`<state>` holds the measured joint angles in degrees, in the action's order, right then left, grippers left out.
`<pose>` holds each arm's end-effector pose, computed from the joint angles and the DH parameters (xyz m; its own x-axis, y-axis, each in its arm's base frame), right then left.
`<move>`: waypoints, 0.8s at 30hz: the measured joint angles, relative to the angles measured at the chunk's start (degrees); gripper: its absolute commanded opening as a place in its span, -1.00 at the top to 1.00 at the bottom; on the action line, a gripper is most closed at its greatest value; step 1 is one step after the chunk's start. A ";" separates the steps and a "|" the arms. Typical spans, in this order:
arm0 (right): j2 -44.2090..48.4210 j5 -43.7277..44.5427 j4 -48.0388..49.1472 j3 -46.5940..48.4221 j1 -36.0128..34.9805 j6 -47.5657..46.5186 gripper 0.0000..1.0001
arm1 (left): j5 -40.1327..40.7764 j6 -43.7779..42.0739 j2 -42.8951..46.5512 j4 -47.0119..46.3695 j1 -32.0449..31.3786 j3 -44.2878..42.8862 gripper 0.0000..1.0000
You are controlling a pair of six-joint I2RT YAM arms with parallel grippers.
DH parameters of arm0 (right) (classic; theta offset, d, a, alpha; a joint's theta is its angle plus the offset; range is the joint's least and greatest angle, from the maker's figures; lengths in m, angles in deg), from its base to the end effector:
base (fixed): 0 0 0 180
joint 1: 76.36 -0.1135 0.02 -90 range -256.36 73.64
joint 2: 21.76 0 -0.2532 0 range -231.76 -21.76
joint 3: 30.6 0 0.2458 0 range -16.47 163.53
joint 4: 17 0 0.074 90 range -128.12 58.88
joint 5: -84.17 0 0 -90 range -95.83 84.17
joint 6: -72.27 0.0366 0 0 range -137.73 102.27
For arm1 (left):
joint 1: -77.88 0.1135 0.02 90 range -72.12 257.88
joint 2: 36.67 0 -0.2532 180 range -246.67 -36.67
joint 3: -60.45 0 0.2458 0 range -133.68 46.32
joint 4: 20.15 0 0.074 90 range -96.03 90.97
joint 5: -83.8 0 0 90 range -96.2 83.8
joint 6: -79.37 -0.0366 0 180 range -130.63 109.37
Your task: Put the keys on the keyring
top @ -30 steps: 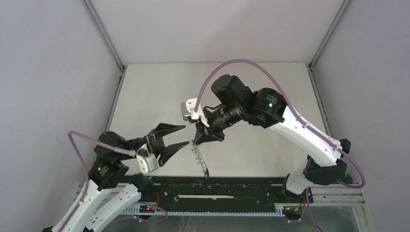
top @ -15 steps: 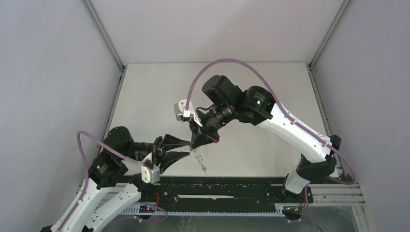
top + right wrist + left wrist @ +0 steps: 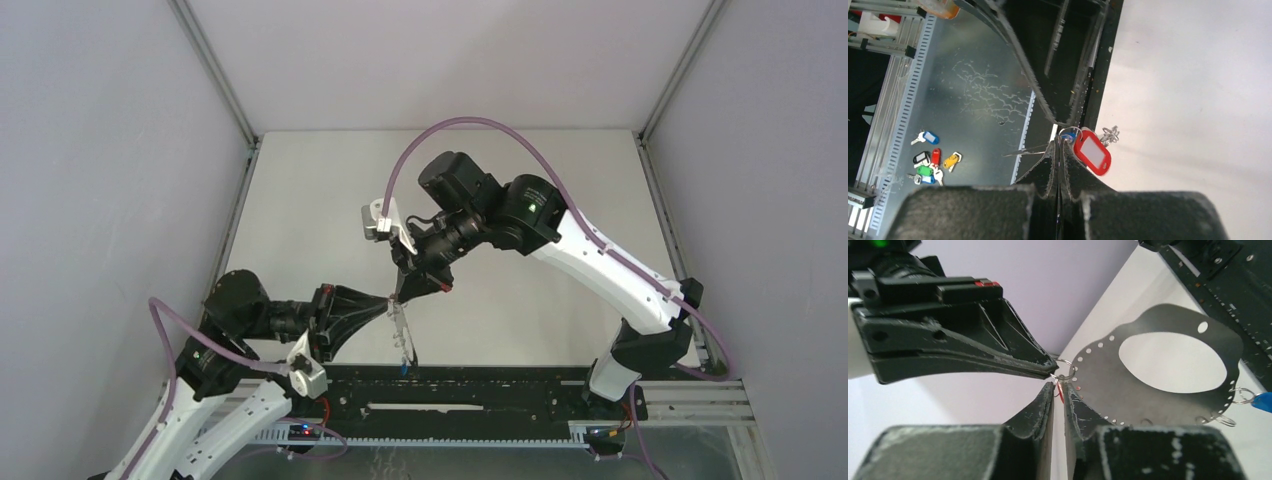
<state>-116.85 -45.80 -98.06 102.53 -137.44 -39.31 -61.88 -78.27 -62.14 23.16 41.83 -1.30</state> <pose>0.1297 0.2833 0.4475 0.0235 -0.5404 -0.8411 -0.9563 -0.2573 0.1386 0.0497 -0.0736 0.3563 0.8821 0.0029 -0.4710 0.4699 -0.0767 0.8794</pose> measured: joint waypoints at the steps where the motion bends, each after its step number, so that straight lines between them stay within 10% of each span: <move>1: -0.09 0.17 0.04 0.00 0.31 0.33 1.00 | 0.20 -0.33 0.50 -0.79 -0.09 0.15 0.73; 7: -0.07 1.40 2.03 -1.20 1.03 1.90 1.00 | 1.55 -0.90 1.79 -3.76 -0.37 1.57 0.74; 11: -0.07 1.84 2.93 -2.89 1.07 2.47 1.00 | 2.08 -1.22 1.75 -4.61 -0.59 1.86 0.07; 24: -0.02 -0.74 2.73 -3.13 0.37 2.43 1.00 | 4.94 -4.00 -0.50 0.42 -0.68 1.77 0.12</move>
<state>-116.88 -46.54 -95.33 99.41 -137.07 -36.89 -56.94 -82.27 -62.64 23.58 41.15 0.47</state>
